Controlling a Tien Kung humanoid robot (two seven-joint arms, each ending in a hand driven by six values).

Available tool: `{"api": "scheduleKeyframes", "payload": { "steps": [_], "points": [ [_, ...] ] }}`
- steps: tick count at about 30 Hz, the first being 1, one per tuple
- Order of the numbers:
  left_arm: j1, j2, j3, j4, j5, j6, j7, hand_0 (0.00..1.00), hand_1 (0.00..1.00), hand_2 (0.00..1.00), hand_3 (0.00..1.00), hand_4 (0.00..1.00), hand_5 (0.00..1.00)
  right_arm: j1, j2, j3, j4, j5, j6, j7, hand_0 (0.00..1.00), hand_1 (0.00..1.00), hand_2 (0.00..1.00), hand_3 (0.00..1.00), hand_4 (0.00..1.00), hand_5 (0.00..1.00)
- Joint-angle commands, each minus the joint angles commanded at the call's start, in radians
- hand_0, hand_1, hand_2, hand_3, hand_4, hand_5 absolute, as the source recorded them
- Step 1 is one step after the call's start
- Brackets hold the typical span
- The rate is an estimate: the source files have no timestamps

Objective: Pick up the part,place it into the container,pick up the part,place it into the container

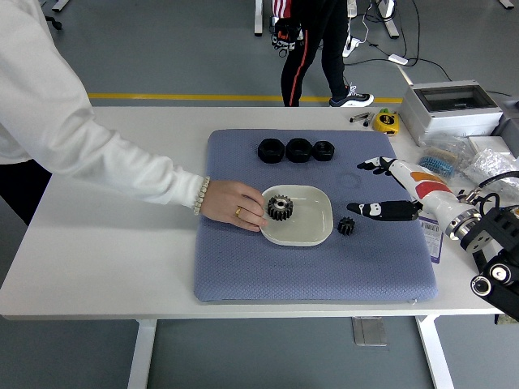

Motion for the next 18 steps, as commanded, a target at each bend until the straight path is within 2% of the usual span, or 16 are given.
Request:
{"api": "scheduleKeyframes", "payload": {
  "steps": [5,6,7,11,12,18],
  "points": [
    [0.0,0.002,-0.002,-0.001,0.003,-0.002,0.0,0.642,0.625,0.652,0.612,0.613,0.647,0.037,0.029,-0.048,-0.039,-0.212,-0.012,0.002,0.623,0.659,0.732,0.691,0.925,0.418],
    [-0.001,0.002,-0.002,-0.001,0.004,-0.003,0.0,0.642,0.625,0.653,0.613,0.614,0.648,0.045,0.036,-0.056,-0.054,-0.236,-0.012,0.002,0.527,0.607,0.703,0.616,0.907,0.371],
    [-0.001,0.002,-0.002,-0.001,0.004,-0.003,0.001,0.642,0.625,0.653,0.613,0.614,0.648,0.052,0.043,-0.063,-0.071,-0.255,-0.012,0.001,0.527,0.607,0.703,0.616,0.907,0.371],
    [-0.001,0.004,-0.003,-0.001,0.004,-0.004,0.001,0.642,0.625,0.653,0.613,0.614,0.648,0.063,0.063,-0.083,-0.111,-0.273,-0.013,0.001,0.527,0.607,0.703,0.616,0.907,0.371],
    [-0.001,0.004,-0.004,-0.001,0.005,-0.004,0.001,0.641,0.625,0.653,0.614,0.614,0.647,0.066,0.067,-0.089,-0.121,-0.273,-0.013,0.002,0.433,0.551,0.631,0.583,0.887,0.355],
    [-0.001,0.005,-0.006,-0.002,0.009,-0.006,0.003,0.641,0.625,0.654,0.613,0.615,0.647,0.066,0.085,-0.114,-0.153,-0.248,0.015,0.0,0.422,0.532,0.622,0.579,0.876,0.339]
  ]
}}
